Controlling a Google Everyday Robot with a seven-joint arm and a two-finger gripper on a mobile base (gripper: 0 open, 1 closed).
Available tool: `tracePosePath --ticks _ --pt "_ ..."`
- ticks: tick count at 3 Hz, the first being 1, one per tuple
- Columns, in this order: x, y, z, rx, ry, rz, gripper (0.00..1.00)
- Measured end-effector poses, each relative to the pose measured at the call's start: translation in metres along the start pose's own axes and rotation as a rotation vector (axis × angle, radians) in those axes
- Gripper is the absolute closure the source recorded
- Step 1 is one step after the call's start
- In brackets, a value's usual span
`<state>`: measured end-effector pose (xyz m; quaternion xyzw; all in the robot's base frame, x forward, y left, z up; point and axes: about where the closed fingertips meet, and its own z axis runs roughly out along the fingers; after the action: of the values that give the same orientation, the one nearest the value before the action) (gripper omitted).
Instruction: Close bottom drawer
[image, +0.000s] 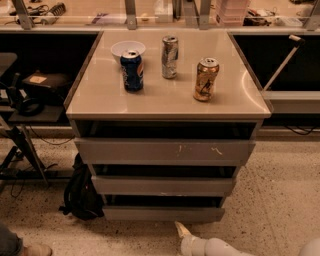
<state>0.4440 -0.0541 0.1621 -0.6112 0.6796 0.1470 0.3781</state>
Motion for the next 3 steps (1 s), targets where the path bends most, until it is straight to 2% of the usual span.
tracePosePath --ticks 1,2,3 --pt "0.027 0.012 0.007 -0.013 -0.006 0.069 0.0" --pt "0.049 -0.029 0.03 0.002 0.001 0.105 0.0" --pt "0.06 -0.068 0.043 0.033 0.038 0.105 0.0"
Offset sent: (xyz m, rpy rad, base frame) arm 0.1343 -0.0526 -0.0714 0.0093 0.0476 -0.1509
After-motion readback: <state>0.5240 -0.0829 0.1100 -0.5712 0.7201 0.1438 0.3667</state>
